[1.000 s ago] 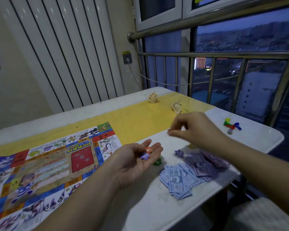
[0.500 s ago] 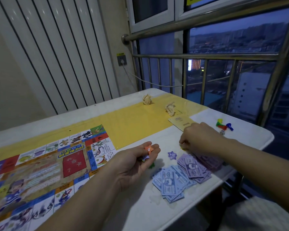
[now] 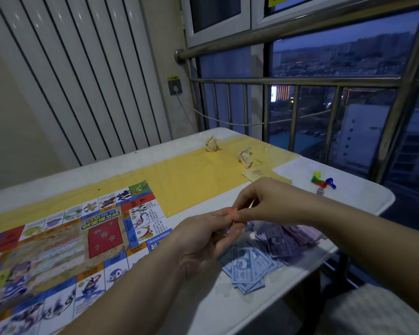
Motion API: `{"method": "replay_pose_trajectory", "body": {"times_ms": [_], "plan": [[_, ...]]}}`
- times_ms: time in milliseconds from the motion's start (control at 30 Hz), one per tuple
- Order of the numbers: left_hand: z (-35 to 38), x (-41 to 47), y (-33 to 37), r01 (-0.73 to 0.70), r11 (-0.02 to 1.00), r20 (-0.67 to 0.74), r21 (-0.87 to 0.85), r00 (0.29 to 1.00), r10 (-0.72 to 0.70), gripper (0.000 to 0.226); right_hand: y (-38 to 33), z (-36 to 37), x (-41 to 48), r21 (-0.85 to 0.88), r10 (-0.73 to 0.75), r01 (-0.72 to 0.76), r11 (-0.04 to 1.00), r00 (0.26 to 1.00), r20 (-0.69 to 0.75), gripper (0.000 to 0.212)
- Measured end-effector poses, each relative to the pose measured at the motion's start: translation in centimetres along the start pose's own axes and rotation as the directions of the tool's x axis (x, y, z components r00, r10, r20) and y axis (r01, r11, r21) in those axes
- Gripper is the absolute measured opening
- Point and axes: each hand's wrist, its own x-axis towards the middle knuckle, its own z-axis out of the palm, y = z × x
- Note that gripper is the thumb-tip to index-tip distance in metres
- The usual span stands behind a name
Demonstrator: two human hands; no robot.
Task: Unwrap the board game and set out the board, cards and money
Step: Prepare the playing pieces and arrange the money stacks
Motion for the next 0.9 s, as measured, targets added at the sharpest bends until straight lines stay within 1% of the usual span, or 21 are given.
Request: {"method": "replay_pose_trajectory", "body": {"times_ms": [67,133,200,267,300,333,400,467,533,567,633,700,733,800,867,900], "plan": [[0.0,-0.1,0.0,-0.002,1.0,0.001,-0.002,1.0,0.002,0.019,0.2,0.3,0.3,0.05,0.0,-0.001,0.999,1.0,0.015,0.004],[0.2,0.0,0.0,0.004,0.999,0.015,-0.046,1.0,-0.004,0.019,0.7,0.1,0.5,0.148,0.029,-0.03,0.989,0.999,0.014,0.004],[0.3,0.1,0.2,0.035,0.99,0.028,-0.139,0.999,-0.032,0.017,1.5,-0.7,0.6,0.231,0.093,-0.083,0.969,0.995,-0.034,0.007],[0.3,0.3,0.4,0.059,0.98,0.009,-0.188,0.998,-0.058,0.015,2.9,-1.9,0.6,0.257,0.172,-0.138,0.956,0.979,-0.113,0.008],[0.4,0.3,0.4,0.064,0.978,-0.001,-0.199,0.998,-0.065,0.016,3.8,-2.6,0.6,0.22,0.208,-0.172,0.96,0.967,-0.149,0.008],[0.4,0.4,0.5,0.066,0.976,-0.002,-0.207,0.998,-0.068,0.017,4.8,-3.1,0.6,0.149,0.238,-0.213,0.966,0.955,-0.175,0.008],[0.4,0.4,0.5,0.071,0.974,0.012,-0.215,0.997,-0.07,0.02,6.6,-3.6,0.6,0.004,0.286,-0.29,0.957,0.939,-0.19,0.007],[0.5,0.6,0.3,0.065,0.978,0.021,-0.197,0.998,-0.062,0.026,8.0,-3.6,0.7,-0.024,0.332,-0.341,0.94,0.926,-0.178,0.007],[0.5,0.8,0.1,0.046,0.985,0.013,-0.167,0.999,-0.044,0.032,8.8,-3.6,0.7,-0.107,0.359,-0.386,0.916,0.911,-0.204,0.015],[0.4,0.9,0.0,0.034,0.988,0.006,-0.15,0.999,-0.034,0.033,9.1,-3.6,0.8,-0.158,0.357,-0.4,0.903,0.902,-0.244,0.02],[0.5,1.1,-0.1,0.006,0.995,-0.005,-0.098,1.0,-0.007,0.033,8.9,-3.6,0.9,-0.181,0.306,-0.383,0.906,0.888,-0.344,0.024],[0.5,1.2,-0.2,-0.026,0.999,-0.013,-0.028,1.0,0.026,0.03,7.5,-3.5,0.9,-0.101,0.221,-0.279,0.955,0.895,-0.387,0.024],[0.6,1.3,-0.3,-0.036,0.999,-0.013,-0.001,0.999,0.036,0.028,6.4,-3.3,0.7,-0.039,0.178,-0.206,0.978,0.917,-0.358,0.023],[0.6,1.4,-0.5,-0.037,0.999,0.002,0.026,0.999,0.037,0.024,4.0,-2.5,0.3,0.092,0.111,-0.094,0.991,0.972,-0.209,0.02],[0.5,1.4,-0.5,-0.044,0.998,0.015,0.055,0.999,0.043,0.022,2.2,-1.5,0.2,0.119,0.066,-0.058,0.991,0.996,-0.066,0.014],[0.5,1.3,-0.5,-0.052,0.996,0.022,0.074,0.998,0.051,0.021,1.8,-1.0,0.4,0.113,0.054,-0.05,0.992,0.998,-0.034,0.011]]}}
